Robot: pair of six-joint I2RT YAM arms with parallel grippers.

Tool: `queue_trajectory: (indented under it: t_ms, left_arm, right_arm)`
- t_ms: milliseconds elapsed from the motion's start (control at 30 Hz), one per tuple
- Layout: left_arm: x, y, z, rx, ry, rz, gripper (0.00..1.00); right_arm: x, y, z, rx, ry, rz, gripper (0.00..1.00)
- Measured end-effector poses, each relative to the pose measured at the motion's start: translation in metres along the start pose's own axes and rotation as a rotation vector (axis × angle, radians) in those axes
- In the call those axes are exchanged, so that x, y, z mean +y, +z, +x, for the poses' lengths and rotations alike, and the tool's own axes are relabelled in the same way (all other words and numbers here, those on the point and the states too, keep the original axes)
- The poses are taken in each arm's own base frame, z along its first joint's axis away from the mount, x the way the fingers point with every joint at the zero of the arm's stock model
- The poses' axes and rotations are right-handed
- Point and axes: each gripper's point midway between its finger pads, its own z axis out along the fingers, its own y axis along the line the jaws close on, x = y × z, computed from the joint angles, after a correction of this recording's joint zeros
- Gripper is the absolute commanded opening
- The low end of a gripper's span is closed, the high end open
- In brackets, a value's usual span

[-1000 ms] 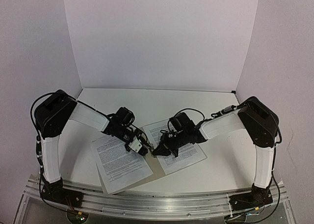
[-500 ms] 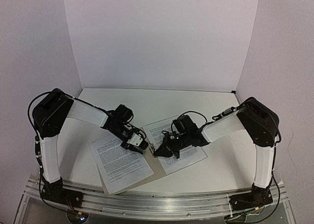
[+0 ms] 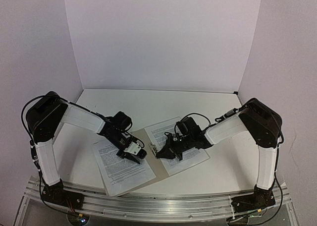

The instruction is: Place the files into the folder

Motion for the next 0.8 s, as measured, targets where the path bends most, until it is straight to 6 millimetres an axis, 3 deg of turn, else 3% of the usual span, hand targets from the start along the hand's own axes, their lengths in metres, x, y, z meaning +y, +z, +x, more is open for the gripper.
queue_trajectory:
  t_ms: [233,800]
  left_arm:
    - [-0.011,0.002,-0.007,0.028,0.196,-0.009,0.33]
    - [-0.010,0.003,-0.008,0.032,0.246,-0.022,0.31]
  right_arm:
    - [-0.001,0.000,-0.002,-0.005,-0.008,0.024,0.00]
    - [-0.010,0.000,-0.006,-0.036,-0.032,0.075,0.00]
